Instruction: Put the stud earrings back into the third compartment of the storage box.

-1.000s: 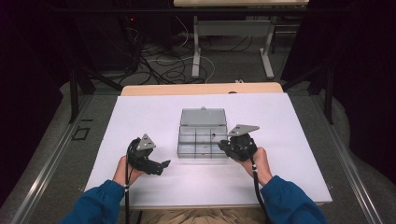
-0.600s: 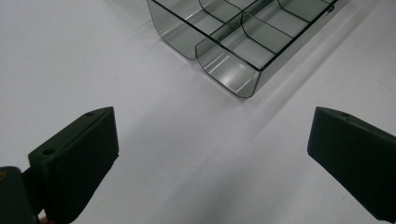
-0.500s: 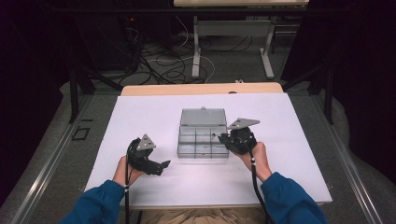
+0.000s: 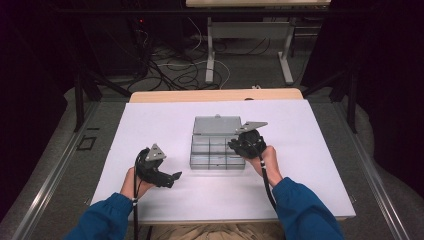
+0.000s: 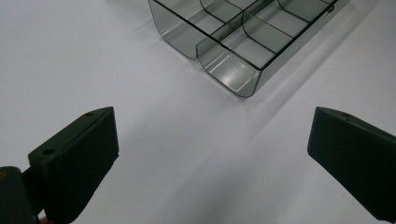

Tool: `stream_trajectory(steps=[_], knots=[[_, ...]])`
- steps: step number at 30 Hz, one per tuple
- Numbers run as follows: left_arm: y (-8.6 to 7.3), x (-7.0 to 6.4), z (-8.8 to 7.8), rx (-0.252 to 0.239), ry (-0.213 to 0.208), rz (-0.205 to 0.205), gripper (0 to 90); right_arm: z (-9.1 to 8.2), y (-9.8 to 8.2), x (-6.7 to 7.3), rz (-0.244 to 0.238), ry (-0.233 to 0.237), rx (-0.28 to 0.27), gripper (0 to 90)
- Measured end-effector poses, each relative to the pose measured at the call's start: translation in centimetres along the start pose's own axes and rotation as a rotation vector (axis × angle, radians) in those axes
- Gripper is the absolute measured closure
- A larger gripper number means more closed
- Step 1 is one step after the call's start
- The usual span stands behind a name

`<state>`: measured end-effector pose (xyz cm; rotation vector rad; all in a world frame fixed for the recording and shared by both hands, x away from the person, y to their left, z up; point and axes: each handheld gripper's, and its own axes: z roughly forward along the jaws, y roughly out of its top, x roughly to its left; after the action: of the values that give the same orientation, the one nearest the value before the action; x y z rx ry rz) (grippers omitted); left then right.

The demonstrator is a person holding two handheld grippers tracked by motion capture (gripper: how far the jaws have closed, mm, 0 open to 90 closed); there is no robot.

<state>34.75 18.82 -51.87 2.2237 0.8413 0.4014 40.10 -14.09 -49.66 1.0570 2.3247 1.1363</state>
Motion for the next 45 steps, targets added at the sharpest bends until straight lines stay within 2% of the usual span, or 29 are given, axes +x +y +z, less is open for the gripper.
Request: stream_trajectory(steps=[2,6,8,9,14,15,19,20,22,24,25,27,28,31,32,33,34,36,38,40,41,42,44,45], knots=[[0.0,0.1,0.0,0.005,0.0,0.002,2.4,0.2,0.2,-0.1,-0.003,0.003,0.023,79.7],[0.0,0.1,0.0,-0.001,0.001,-0.002,2.3,0.9,0.3,-0.3,0.002,-0.006,0.006,79.7],[0.0,0.0,0.0,-0.005,0.0,-0.005,2.4,1.1,0.4,-0.5,0.004,-0.001,0.033,79.7],[0.0,0.1,0.0,-0.002,-0.002,-0.005,2.4,1.4,0.3,-0.6,0.007,-0.008,0.013,79.7],[0.0,0.0,-0.1,0.001,-0.005,-0.004,2.4,2.0,0.4,-1.0,0.019,-0.013,0.014,79.6],[0.0,0.0,-0.1,0.001,-0.004,-0.003,2.3,2.0,0.4,-1.0,0.027,-0.01,0.028,79.6],[-0.1,0.0,0.0,-0.001,-0.001,-0.01,2.4,2.6,0.4,-1.1,0.022,-0.01,0.028,79.6],[0.0,0.0,-0.1,0.01,-0.005,-0.004,2.4,2.6,0.4,-1.1,0.022,-0.008,0.033,79.6],[-0.1,0.0,0.0,-0.007,0.002,-0.009,2.4,2.6,0.3,-1.2,0.021,-0.011,0.033,79.6],[0.0,0.0,-0.1,0.008,-0.006,-0.004,2.4,2.5,0.3,-1.4,0.028,-0.013,0.031,79.6],[0.0,-0.1,0.1,-0.013,0.003,-0.007,2.4,2.5,0.3,-1.4,0.034,-0.014,0.025,79.6],[0.1,-0.1,-0.1,0.002,-0.008,0.0,2.4,2.4,0.2,-1.5,0.036,-0.018,0.032,79.6],[0.0,-0.2,0.0,-0.011,0.002,0.005,2.4,2.4,0.2,-1.5,0.031,-0.018,0.026,79.6],[0.0,0.0,-0.1,0.004,-0.008,-0.003,2.4,2.6,0.1,-1.5,0.034,-0.011,0.033,79.5],[0.0,0.0,-0.1,-0.005,-0.005,-0.002,2.4,2.8,0.1,-1.5,0.039,-0.008,0.036,79.5],[0.0,0.1,-0.2,-0.003,-0.004,-0.002,2.4,3.0,0.0,-1.5,0.034,-0.009,0.021,79.4],[0.0,0.1,-0.2,-0.006,-0.003,-0.002,2.4,2.9,0.0,-1.5,0.039,-0.01,0.05,79.4],[0.0,0.0,-0.2,-0.002,-0.003,0.001,2.4,3.0,-0.1,-1.6,0.044,-0.012,0.066,79.3],[0.0,0.0,-0.1,0.008,-0.01,-0.003,2.4,3.2,-0.2,-1.6,0.054,-0.009,0.046,79.2],[0.0,-0.1,-0.1,0.004,-0.007,0.001,2.5,3.0,-0.1,-1.7,0.05,-0.006,0.089,79.2],[0.0,-0.1,-0.1,-0.006,-0.003,0.002,2.5,3.4,-0.3,-1.6,0.059,-0.007,0.034,79.1],[0.0,0.0,-0.1,-0.003,-0.002,0.002,2.5,3.3,-0.2,-1.6,0.056,-0.012,0.074,79.1],[0.0,0.0,-0.1,0.007,-0.006,-0.004,2.5,3.4,-0.3,-1.5,0.057,-0.018,0.081,79.0],[0.0,0.0,-0.1,0.007,-0.006,-0.003,2.5,3.6,-0.4,-1.5,0.062,-0.013,0.052,79.0]])
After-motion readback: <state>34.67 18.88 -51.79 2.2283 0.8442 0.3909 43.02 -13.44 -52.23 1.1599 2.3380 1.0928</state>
